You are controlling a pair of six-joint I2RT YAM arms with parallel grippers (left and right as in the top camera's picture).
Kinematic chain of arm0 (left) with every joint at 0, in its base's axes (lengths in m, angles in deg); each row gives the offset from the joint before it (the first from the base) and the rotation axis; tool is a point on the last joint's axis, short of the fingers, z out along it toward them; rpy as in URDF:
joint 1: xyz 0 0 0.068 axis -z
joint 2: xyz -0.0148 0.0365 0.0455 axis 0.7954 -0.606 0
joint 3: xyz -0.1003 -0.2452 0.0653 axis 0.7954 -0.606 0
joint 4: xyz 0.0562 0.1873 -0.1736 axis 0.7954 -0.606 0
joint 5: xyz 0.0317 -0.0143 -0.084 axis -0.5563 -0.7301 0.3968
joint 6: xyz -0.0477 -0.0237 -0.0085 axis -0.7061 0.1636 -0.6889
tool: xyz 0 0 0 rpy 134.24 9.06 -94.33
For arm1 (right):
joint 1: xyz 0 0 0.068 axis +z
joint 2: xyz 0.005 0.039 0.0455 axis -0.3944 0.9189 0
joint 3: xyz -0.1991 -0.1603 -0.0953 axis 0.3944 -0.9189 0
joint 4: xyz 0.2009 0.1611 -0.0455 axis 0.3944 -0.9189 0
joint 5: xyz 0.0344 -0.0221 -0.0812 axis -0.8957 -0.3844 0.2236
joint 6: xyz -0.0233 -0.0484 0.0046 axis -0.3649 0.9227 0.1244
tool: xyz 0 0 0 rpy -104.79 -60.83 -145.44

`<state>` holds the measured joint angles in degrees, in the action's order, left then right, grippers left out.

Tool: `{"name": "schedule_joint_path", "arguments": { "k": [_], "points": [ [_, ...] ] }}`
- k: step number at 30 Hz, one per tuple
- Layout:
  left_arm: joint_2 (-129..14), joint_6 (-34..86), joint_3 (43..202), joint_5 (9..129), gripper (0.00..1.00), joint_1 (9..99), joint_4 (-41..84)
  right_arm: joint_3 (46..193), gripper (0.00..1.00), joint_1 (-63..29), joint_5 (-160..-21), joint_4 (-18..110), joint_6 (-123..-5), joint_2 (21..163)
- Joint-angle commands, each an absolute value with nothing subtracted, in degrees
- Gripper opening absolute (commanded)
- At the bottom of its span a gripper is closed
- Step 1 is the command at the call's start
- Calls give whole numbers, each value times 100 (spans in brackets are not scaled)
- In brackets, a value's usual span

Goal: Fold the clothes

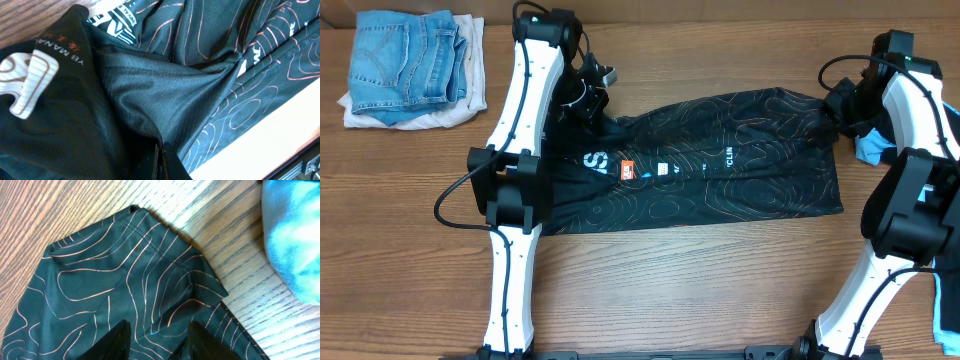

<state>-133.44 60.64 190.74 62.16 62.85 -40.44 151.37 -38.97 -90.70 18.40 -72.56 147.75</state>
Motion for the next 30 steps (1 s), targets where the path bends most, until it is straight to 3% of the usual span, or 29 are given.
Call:
{"name": "schedule_joint_path", "arguments": {
  "k": [1,6,7,8,9,12,14,19,28,29,30],
  "points": [
    [-13372,5683,19074,6240,4,6427,-4070,15187,42,-3893,-9190,1837,-7265,14537],
    [-13372,5574,18742,6199,9,6615,-4070,15187,42,-3893,-9197,1774,-7263,14535],
    [-13372,5576,18659,6151,20,6645,-4070,15187,42,-3893,-9197,1763,-7263,14535],
    [-13372,5576,18560,6046,40,6676,-4070,15187,42,-3893,-9197,1752,-7263,14535],
    [-13372,5576,18471,5939,50,6700,-4070,15187,42,-3893,-9197,1748,-7263,14537],
    [-13372,5530,18171,5574,35,6739,-4070,15187,43,-3893,-9197,1733,-7263,14535],
    [-13372,5467,18025,5464,32,6739,-4072,15187,43,-3893,-9197,1730,-7263,14537],
    [-13372,5471,18014,5204,5,6670,-4041,15187,43,-3893,-9197,1759,-7263,14535],
    [-13372,5467,18702,5202,7,6416,-3980,15187,43,-3893,-9199,1846,-7263,14537],
    [-13372,5447,18857,5178,34,6361,-3814,15187,43,-3893,-9199,1851,-7263,14537],
    [-13372,5445,18908,5193,41,6335,-3694,15187,43,-3893,-9199,1853,-7263,14537]
  ]
}}
